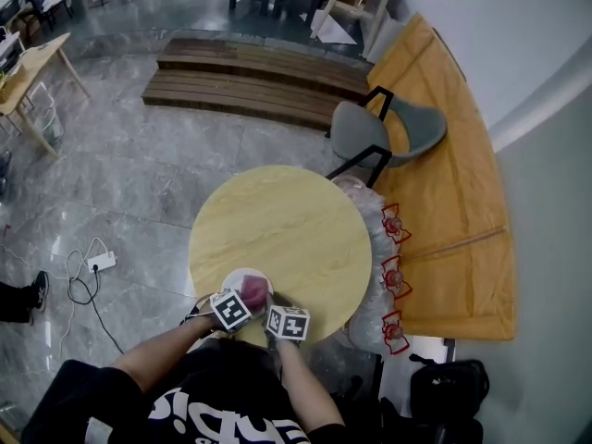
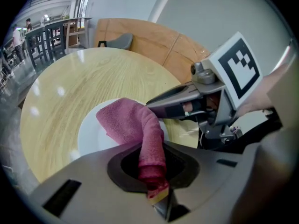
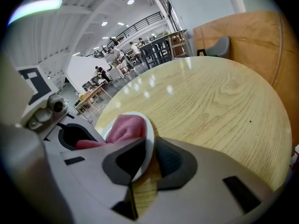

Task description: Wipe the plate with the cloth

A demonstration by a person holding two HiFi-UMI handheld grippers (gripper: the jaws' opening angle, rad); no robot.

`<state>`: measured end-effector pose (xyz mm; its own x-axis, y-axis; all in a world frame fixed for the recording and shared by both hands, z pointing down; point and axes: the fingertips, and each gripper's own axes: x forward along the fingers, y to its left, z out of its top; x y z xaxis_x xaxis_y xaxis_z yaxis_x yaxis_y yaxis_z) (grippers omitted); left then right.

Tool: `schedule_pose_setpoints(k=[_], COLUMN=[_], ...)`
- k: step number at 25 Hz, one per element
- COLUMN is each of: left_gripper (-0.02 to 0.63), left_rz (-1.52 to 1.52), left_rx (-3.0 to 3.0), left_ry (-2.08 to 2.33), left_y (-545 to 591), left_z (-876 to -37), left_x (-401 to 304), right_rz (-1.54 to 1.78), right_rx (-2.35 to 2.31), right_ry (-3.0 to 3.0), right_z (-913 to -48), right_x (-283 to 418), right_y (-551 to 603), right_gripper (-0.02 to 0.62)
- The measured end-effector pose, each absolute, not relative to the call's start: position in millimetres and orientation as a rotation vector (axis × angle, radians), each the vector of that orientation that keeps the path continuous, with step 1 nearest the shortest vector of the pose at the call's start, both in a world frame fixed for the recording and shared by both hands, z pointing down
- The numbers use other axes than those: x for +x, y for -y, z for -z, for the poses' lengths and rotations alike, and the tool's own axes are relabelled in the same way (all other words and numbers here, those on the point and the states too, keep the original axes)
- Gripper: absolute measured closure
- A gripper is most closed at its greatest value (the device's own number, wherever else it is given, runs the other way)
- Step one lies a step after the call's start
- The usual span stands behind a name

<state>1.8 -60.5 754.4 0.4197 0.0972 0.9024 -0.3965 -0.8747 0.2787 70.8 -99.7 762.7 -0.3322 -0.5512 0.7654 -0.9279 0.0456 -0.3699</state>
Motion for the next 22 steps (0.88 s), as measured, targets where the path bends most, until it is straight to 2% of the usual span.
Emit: schedule_pose_setpoints(k=[13,19,22], left_gripper=[0.554,0.554,0.554], left_rz=[-1.402,-1.398,-1.245], left_rx=[2.134,2.172,2.247], left_ry=[0.219,0.341,0.323], left_y=[40,69,72], left_z=[-734,-709,-674], left_x=[-4,-18,0], right_rz=[-1.274,-1.231,-1.160], right_rx=[1.467,1.460,1.454], right_ry=[1.924,2.048,2.140], right_z=[-751,-701,-661], right_x=[81,76,66], right_y=[98,104,107], right_gripper=[0.512,0.512,0.512])
